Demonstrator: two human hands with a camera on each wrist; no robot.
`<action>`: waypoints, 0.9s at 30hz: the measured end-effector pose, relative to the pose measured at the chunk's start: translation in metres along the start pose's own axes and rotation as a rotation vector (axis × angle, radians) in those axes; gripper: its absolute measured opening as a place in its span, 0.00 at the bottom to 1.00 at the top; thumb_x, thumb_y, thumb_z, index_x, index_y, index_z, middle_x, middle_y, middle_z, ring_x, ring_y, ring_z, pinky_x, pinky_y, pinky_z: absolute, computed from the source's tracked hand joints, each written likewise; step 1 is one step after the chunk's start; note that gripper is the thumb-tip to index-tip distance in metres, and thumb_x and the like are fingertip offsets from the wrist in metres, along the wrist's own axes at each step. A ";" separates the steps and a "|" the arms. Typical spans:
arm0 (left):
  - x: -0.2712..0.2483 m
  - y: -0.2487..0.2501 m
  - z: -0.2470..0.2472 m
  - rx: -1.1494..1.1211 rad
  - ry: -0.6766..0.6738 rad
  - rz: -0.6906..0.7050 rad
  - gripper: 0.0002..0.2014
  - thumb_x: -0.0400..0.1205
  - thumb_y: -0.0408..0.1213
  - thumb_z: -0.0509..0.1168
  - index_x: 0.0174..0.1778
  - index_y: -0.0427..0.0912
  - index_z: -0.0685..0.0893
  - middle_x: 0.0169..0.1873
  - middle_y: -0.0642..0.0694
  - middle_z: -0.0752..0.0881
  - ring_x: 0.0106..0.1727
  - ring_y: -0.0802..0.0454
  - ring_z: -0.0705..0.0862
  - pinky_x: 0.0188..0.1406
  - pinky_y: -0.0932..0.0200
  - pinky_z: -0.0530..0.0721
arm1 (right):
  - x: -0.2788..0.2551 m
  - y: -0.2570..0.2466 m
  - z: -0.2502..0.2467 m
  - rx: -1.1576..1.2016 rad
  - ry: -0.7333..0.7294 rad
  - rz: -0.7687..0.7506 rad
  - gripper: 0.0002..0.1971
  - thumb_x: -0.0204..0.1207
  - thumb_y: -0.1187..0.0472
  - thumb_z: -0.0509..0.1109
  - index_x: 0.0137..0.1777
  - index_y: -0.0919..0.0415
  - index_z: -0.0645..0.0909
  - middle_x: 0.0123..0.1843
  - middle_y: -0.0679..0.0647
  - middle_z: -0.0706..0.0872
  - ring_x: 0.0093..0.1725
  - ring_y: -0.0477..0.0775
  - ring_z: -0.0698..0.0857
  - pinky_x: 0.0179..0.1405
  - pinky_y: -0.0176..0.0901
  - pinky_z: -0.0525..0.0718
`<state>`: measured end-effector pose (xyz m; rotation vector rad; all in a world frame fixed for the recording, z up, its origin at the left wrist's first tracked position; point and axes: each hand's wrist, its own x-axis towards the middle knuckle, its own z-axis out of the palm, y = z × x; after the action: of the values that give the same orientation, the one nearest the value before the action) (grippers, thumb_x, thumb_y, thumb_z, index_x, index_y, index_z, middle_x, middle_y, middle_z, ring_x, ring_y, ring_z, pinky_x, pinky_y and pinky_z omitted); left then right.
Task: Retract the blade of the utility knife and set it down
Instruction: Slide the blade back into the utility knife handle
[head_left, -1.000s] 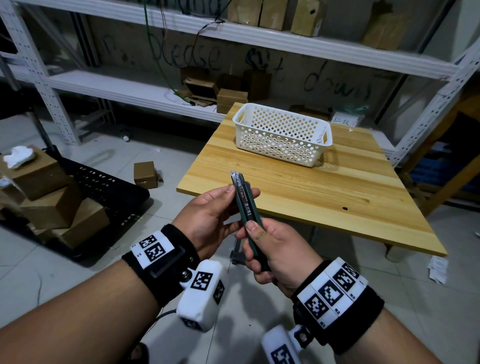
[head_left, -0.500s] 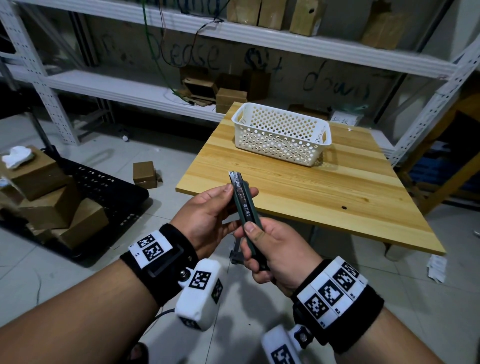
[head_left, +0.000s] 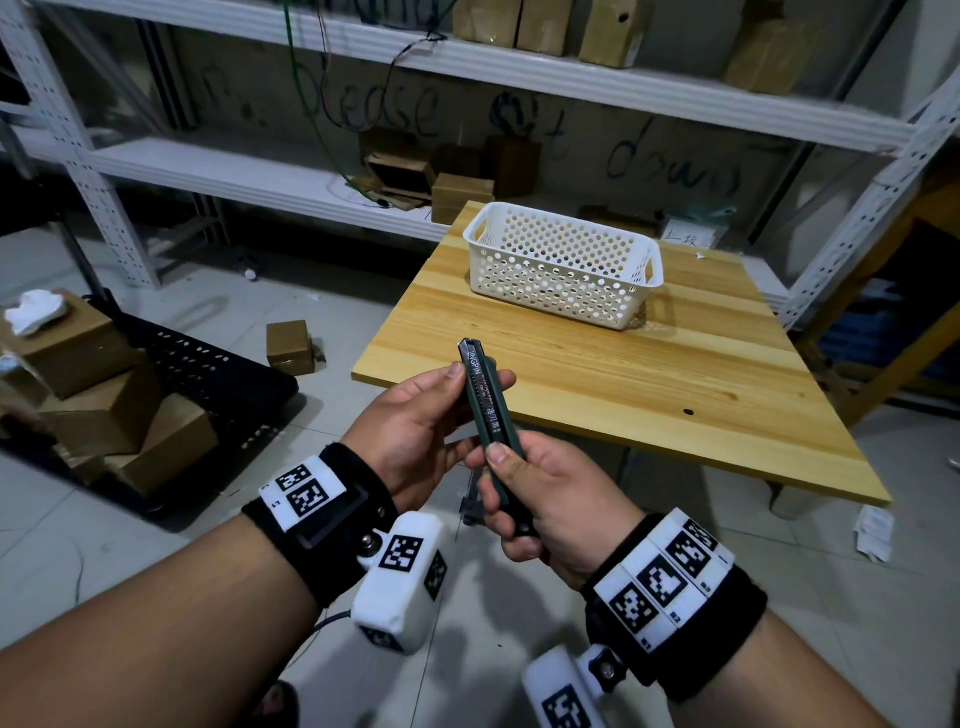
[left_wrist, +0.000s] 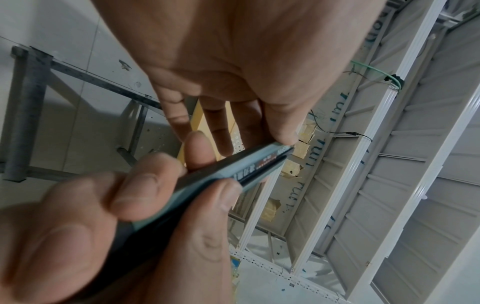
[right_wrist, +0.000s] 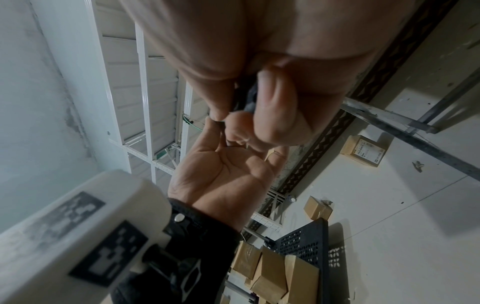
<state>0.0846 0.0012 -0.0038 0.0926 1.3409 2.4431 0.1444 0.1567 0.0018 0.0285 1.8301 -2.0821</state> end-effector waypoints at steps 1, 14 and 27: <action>0.000 0.000 0.000 0.003 0.001 0.000 0.15 0.91 0.42 0.60 0.66 0.40 0.87 0.62 0.41 0.94 0.46 0.53 0.93 0.43 0.52 0.86 | 0.000 0.000 0.000 0.001 -0.001 -0.001 0.11 0.90 0.59 0.59 0.59 0.66 0.78 0.31 0.55 0.79 0.24 0.49 0.73 0.16 0.35 0.65; 0.001 0.002 -0.004 0.038 0.022 0.070 0.12 0.91 0.40 0.60 0.58 0.43 0.90 0.63 0.44 0.94 0.54 0.53 0.94 0.62 0.44 0.83 | 0.001 -0.008 -0.012 -0.038 0.092 0.005 0.17 0.84 0.51 0.69 0.54 0.69 0.83 0.32 0.61 0.87 0.20 0.54 0.80 0.12 0.34 0.66; 0.002 0.002 -0.007 0.047 0.050 0.038 0.13 0.91 0.42 0.61 0.61 0.44 0.89 0.65 0.44 0.93 0.59 0.51 0.92 0.71 0.40 0.79 | 0.001 -0.005 -0.008 -0.045 0.049 0.052 0.18 0.87 0.49 0.62 0.50 0.65 0.81 0.28 0.53 0.77 0.18 0.46 0.68 0.15 0.32 0.63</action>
<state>0.0805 -0.0049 -0.0058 0.0699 1.4305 2.4613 0.1401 0.1649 0.0050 0.1151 1.8834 -2.0208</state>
